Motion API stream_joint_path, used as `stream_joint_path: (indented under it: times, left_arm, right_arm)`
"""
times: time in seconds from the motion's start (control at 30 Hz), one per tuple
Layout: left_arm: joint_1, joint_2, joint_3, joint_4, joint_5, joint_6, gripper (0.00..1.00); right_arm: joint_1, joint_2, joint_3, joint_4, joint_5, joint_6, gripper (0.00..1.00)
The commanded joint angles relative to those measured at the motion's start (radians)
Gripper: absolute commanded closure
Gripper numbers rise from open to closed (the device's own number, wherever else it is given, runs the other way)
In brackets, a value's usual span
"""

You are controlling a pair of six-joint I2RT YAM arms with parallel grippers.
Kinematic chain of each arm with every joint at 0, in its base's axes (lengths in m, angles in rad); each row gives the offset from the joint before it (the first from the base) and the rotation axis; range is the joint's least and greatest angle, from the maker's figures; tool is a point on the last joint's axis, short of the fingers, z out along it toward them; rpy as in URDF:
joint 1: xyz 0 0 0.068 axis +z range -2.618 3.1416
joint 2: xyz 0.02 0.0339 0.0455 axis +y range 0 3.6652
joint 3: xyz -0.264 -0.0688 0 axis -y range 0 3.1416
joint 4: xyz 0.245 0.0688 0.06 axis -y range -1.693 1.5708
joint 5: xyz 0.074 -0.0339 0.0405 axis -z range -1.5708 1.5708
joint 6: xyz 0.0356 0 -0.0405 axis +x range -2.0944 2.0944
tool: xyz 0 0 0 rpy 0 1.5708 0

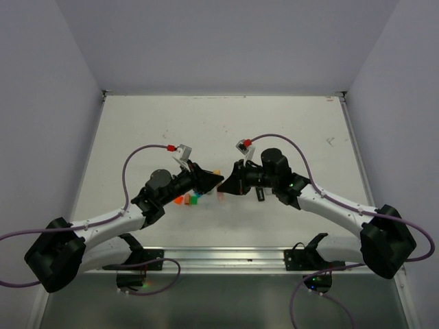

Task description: Open the pen caps

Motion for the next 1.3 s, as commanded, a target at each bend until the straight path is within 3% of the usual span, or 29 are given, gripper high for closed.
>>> stream_joint_path:
  times: [0.0, 0.2, 0.3, 1.13, 1.23, 1.27]
  left_arm:
    - [0.007, 0.007, -0.014, 0.061, 0.054, 0.015, 1.00]
    - [0.012, 0.008, -0.010, 0.046, 0.005, -0.065, 1.00]
    - [0.012, 0.011, -0.014, 0.046, -0.041, -0.114, 1.00]
    - [0.007, 0.007, -0.077, 0.173, -0.133, -0.278, 1.00]
    - [0.006, 0.014, -0.079, 0.179, -0.138, -0.290, 1.00]
    - [0.006, 0.013, -0.079, 0.178, -0.142, -0.292, 1.00]
  right_arm:
    - [0.003, -0.006, -0.005, 0.053, -0.014, 0.005, 1.00]
    - [0.004, 0.004, -0.010, 0.031, 0.016, -0.013, 0.68]
    - [0.003, 0.004, -0.021, 0.049, 0.029, -0.007, 0.64]
    - [0.032, 0.105, -0.028, 0.197, 0.030, 0.062, 0.67]
    - [0.047, 0.122, -0.028, 0.204, 0.039, 0.060, 0.74]
    - [0.050, 0.125, -0.033, 0.206, 0.044, 0.062, 0.84]
